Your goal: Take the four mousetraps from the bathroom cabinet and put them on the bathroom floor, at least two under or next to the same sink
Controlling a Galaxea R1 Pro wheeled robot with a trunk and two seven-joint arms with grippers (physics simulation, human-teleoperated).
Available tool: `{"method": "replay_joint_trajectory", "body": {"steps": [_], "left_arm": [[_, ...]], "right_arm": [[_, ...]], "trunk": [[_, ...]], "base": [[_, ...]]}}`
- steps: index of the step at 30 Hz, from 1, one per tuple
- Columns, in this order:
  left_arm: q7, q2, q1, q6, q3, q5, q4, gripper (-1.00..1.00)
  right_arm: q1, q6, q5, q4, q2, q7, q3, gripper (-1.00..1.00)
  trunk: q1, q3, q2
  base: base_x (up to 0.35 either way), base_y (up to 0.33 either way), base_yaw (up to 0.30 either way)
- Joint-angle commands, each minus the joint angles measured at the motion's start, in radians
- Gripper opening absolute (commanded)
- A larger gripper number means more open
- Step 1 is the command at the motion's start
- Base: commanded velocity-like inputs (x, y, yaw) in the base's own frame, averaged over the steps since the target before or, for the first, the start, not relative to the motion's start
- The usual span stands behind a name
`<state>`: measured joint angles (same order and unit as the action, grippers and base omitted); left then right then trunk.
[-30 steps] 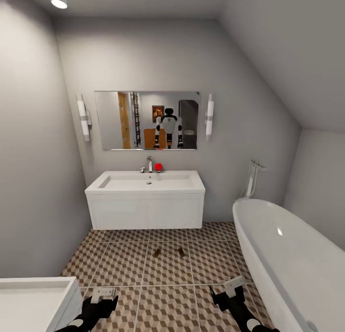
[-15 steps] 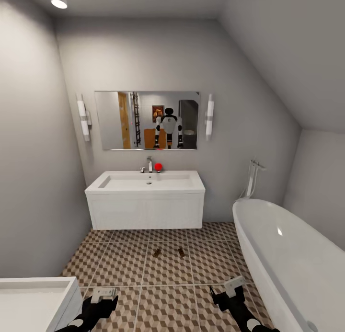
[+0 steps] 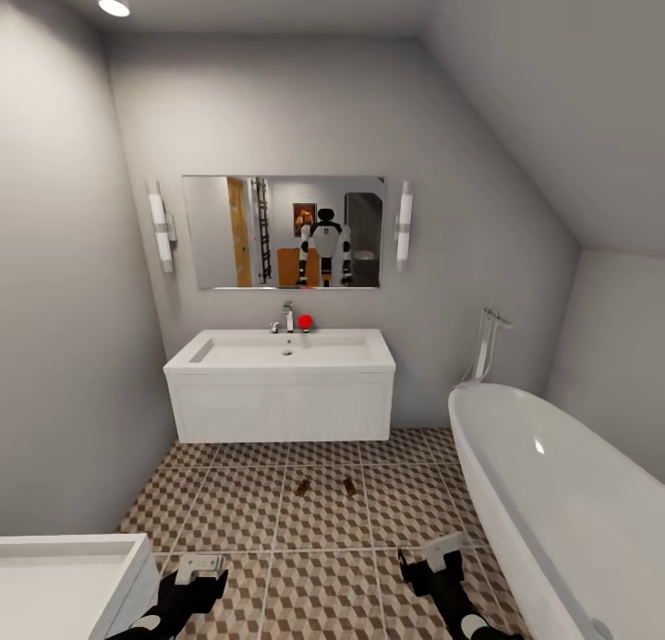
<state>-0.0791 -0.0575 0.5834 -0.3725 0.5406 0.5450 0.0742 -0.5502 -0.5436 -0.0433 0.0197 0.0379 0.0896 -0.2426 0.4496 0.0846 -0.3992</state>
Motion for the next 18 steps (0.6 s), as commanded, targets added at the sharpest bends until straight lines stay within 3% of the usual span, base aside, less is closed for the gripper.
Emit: {"method": "replay_joint_trajectory", "body": {"steps": [1,6,9,10,11,15,18], "left_arm": [[-0.008,0.001,0.001,-0.005,0.005,0.01,0.004,1.0],[-0.008,0.004,0.001,-0.004,0.005,0.01,0.004,1.0],[-0.008,0.02,0.001,0.012,0.005,0.01,0.004,1.0],[-0.009,0.025,0.001,0.025,0.005,0.01,0.004,1.0],[-0.01,0.042,0.001,0.084,0.005,0.01,0.004,1.0],[-0.014,0.076,0.001,0.208,0.005,0.01,0.004,1.0],[-0.014,0.086,-0.001,0.241,0.005,0.01,0.005,1.0]], "right_arm": [[0.0,0.002,-0.004,-0.002,0.009,0.029,-0.006,1.0],[0.014,0.053,-0.004,-0.002,0.079,0.139,-0.006,1.0],[0.027,0.077,-0.004,-0.002,0.115,0.194,-0.006,1.0],[0.029,0.08,-0.004,-0.002,0.12,0.204,-0.006,1.0],[0.035,0.086,-0.004,-0.002,0.13,0.227,-0.006,1.0],[0.051,0.091,-0.005,-0.001,0.127,0.243,-0.006,1.0],[0.066,0.092,-0.005,-0.002,0.104,0.244,-0.006,1.0]], "trunk": [[0.0,0.0,-0.001],[0.0,0.0,-0.001],[0.0,0.0,-0.001],[0.0,0.0,-0.001],[0.0,0.0,-0.001],[0.0,0.0,-0.001],[0.0,0.0,-0.001]], "base": [[0.0,0.0,0.0],[0.0,0.0,0.0],[0.0,0.0,0.0],[0.0,0.0,0.0],[0.0,0.0,0.0],[0.0,0.0,0.0],[0.0,0.0,0.0]]}}
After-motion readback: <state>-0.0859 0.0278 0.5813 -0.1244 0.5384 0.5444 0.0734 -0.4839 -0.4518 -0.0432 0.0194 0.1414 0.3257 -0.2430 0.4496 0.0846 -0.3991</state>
